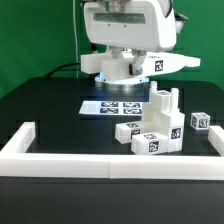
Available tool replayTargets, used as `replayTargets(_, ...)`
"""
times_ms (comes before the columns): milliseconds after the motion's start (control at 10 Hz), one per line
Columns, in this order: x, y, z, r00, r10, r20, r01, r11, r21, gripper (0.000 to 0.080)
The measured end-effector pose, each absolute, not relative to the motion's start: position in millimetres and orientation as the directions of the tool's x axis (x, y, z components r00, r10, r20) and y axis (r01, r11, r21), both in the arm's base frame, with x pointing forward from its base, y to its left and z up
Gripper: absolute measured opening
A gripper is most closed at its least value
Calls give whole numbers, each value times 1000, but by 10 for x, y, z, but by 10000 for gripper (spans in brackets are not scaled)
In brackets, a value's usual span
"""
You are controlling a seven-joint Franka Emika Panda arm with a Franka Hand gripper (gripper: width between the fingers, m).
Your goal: Assemble chair
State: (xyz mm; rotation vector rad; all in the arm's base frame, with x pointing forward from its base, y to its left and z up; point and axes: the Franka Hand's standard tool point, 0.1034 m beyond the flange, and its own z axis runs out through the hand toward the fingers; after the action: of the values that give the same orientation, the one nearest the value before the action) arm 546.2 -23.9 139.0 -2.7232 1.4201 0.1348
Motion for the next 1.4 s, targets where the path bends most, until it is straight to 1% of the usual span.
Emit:
replayTargets(300, 5454, -231, 1362, 582, -805, -109, -811, -584, -16, 290)
replayTargets(400, 5476, -135, 1365, 576, -811, -106, -816, -578, -12, 290)
replayTargets(700, 5680, 63, 1361, 584, -807, -87, -811, -585, -17, 290)
replayTargets(1100, 5690, 66, 1329, 588, -804, -87, -808, -589, -14, 290)
replayTargets(1400, 5689, 82, 1307, 547, -832, -89, -836, -549, -7, 290)
